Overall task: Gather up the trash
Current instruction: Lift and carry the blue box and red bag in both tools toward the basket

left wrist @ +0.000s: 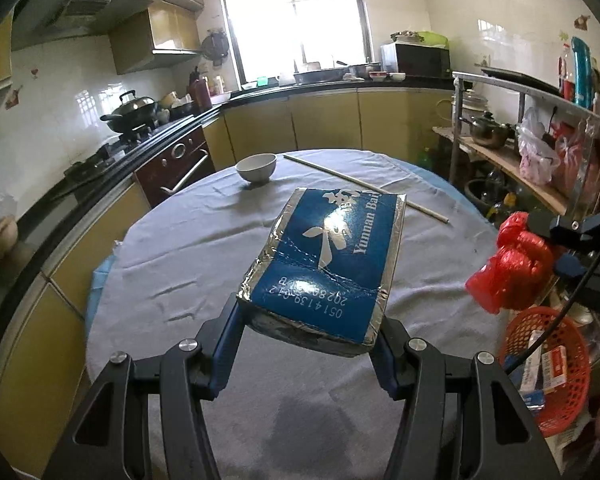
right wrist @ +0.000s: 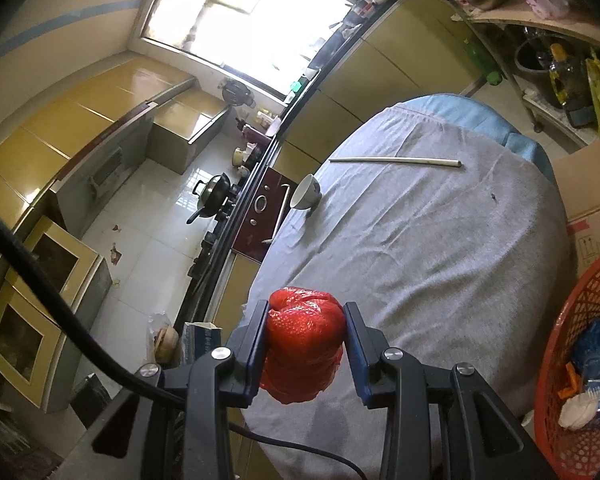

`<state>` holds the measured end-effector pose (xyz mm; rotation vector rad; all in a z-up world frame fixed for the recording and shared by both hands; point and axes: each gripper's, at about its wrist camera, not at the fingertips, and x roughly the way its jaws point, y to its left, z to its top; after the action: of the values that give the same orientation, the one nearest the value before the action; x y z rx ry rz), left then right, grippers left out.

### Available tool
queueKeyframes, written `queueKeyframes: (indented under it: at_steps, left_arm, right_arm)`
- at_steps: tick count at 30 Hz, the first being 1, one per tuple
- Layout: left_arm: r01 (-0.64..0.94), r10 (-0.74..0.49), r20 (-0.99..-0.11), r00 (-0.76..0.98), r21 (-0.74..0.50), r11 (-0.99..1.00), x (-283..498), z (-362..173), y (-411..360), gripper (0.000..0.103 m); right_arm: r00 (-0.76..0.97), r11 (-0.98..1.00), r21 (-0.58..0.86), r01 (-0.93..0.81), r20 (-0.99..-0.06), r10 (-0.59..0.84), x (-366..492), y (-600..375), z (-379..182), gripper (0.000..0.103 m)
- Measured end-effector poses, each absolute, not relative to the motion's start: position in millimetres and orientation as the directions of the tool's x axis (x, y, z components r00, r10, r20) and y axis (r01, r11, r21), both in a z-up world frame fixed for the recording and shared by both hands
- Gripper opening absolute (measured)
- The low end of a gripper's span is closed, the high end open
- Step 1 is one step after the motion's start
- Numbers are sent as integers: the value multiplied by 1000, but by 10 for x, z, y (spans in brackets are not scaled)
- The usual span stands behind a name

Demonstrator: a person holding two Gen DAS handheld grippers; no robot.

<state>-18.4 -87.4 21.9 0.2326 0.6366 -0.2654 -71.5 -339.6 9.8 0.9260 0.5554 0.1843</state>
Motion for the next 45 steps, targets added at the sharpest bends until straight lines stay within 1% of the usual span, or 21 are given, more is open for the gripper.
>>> queueKeyframes:
  at_steps: [6,11,18,36,42,45]
  left_arm:
    - [289,-137,-587,798,173,942,-303,274,-901,59]
    - [290,-133,-575,807,189,938,-316,288,-959,59]
    - [297,-131,-592,795,192,935,-293,215,-1000,59]
    - [338,-147,-592,792,227,913,-315,233,-1210,59]
    - [394,-188,-589,786,242,886,-377,262,-1484,59]
    - [466,-251,-599,760,235,853,-447,257,-1722,60]
  right_arm:
    - [852,584,809,70,-352,386,-791,-3414,130,38]
    - [860,574,816,67,-339,381,-820,-3447,146,39]
    - [860,553,829,84,-340,379,-823,-3511,79,39]
    - [884,525,847,86,-309,352,-965,-3720,117,38]
    - [904,509,854,108,-297,307,-1189,-3984,114,39]
    - [916,503,855,131,-298,268,-1386,-4185,95,38]
